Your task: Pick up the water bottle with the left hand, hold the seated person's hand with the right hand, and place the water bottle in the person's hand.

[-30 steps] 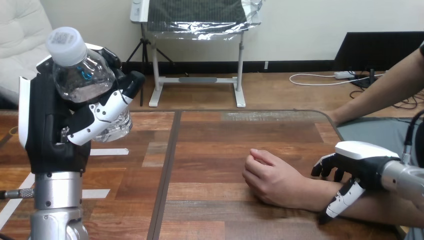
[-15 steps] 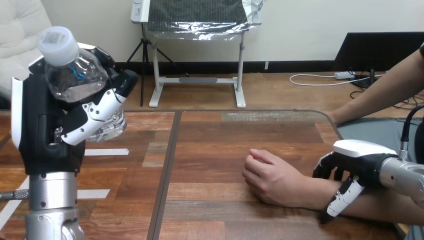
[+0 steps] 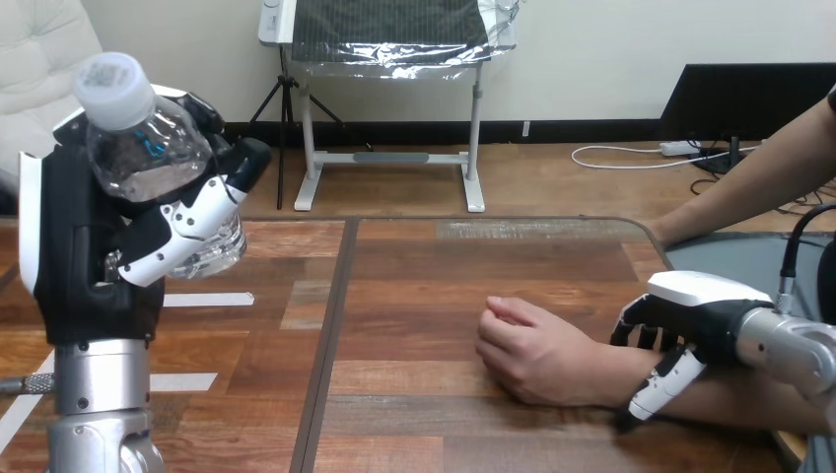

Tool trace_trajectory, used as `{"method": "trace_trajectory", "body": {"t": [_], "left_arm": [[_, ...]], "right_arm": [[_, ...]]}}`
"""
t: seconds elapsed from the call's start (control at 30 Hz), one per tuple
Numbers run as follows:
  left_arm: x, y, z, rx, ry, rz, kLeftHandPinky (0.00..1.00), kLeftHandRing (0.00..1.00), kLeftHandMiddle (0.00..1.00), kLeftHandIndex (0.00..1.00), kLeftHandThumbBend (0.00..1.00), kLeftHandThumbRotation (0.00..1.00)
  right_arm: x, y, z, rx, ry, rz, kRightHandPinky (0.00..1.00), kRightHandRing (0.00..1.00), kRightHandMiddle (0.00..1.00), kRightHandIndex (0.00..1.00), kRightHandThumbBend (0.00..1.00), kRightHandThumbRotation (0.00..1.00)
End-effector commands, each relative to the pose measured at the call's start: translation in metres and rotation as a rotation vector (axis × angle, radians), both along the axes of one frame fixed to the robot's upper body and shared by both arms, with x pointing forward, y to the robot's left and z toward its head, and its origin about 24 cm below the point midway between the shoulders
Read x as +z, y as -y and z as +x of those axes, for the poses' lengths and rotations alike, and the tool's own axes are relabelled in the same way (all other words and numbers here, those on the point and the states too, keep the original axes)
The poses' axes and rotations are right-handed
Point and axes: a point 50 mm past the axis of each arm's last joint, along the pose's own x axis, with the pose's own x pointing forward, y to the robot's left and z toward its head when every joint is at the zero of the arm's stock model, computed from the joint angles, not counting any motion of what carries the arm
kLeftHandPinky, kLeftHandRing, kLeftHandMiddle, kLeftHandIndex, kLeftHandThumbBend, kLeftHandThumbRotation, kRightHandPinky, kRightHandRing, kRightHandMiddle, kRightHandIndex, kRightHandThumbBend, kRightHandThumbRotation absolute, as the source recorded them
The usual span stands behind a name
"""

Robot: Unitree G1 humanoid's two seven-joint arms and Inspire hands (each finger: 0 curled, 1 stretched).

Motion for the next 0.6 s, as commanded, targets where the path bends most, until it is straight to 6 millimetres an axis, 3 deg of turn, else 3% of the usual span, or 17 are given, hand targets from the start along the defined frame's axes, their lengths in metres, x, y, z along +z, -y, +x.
{"method": "trace_trajectory", "body": {"t": [0.0, 0.3, 0.57], "left_arm": [[0.021, 0.004, 0.003, -0.020, 0.114, 0.008, 0.22, 0.28, 0.34, 0.40, 0.57, 0.00], [0.021, 0.004, 0.003, -0.014, 0.116, 0.015, 0.22, 0.28, 0.34, 0.40, 0.56, 0.00], [0.022, 0.004, 0.003, -0.011, 0.123, 0.022, 0.22, 0.28, 0.34, 0.40, 0.56, 0.00]], "right_arm": [[-0.038, -0.014, -0.019, 0.038, -0.154, -0.017, 0.51, 0.63, 0.68, 0.70, 1.00, 0.36], [-0.041, -0.020, -0.021, 0.060, -0.165, -0.020, 0.57, 0.67, 0.72, 0.70, 1.00, 0.35], [-0.042, -0.024, -0.023, 0.082, -0.168, -0.008, 0.54, 0.62, 0.68, 0.69, 1.00, 0.34]]}}
